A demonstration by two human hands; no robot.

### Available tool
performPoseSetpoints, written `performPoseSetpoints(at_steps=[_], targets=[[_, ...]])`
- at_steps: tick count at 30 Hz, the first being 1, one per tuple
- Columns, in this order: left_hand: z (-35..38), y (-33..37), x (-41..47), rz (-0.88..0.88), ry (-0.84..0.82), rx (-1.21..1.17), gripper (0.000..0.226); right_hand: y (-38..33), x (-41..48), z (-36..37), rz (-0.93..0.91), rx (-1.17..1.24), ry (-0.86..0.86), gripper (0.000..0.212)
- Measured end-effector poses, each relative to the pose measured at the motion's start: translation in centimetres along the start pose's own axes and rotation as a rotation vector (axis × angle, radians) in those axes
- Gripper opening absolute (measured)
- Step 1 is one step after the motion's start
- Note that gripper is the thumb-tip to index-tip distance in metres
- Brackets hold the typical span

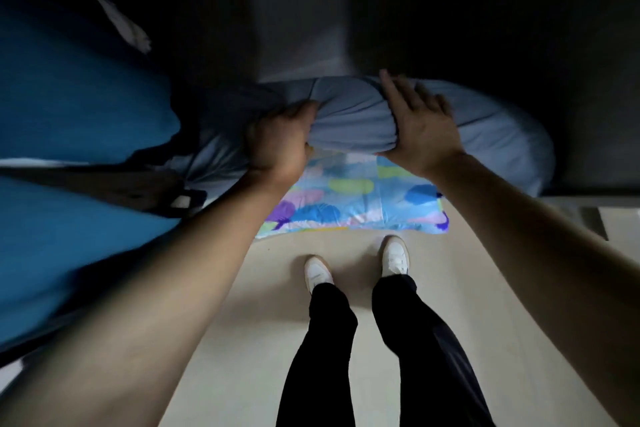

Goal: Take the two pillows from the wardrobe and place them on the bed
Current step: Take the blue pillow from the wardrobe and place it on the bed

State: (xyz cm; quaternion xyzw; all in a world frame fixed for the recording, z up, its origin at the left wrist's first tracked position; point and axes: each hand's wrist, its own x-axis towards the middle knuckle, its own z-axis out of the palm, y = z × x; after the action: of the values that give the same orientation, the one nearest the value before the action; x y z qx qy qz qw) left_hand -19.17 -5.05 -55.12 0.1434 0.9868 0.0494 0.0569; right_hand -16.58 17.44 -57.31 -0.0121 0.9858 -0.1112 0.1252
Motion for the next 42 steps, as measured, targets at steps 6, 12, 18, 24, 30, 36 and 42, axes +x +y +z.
performPoseSetpoints(at_steps=[6,12,18,24,30,36,42], targets=[[-5.2,2.9,-7.7,0.003,-0.107,0.026,0.057,-3.3,-10.8,-3.8,0.067,-0.007,-0.083,0.080],[-9.0,4.9,-14.2,0.019,-0.207,0.066,0.062,-5.6,-19.8,-7.8,0.067,0.009,-0.094,0.062],[-13.6,8.8,-20.3,0.161,-0.103,0.081,0.064,-5.3,-29.7,-12.0,0.126,-0.109,-0.005,0.065],[-16.0,9.8,-24.1,0.169,-0.056,0.157,0.057,-6.6,-33.8,-12.3,0.160,-0.103,-0.018,0.067],[-19.6,15.0,-33.4,0.214,0.092,0.170,0.051,-5.4,-45.2,-14.0,0.188,-0.104,0.086,0.064],[-20.1,22.7,-39.5,0.387,0.105,0.061,0.061,-1.0,-57.3,-15.1,0.289,-0.148,0.147,0.055],[-19.6,33.8,-42.9,0.628,0.072,-0.023,0.056,4.9,-68.8,-14.9,0.519,0.059,0.149,0.091]])
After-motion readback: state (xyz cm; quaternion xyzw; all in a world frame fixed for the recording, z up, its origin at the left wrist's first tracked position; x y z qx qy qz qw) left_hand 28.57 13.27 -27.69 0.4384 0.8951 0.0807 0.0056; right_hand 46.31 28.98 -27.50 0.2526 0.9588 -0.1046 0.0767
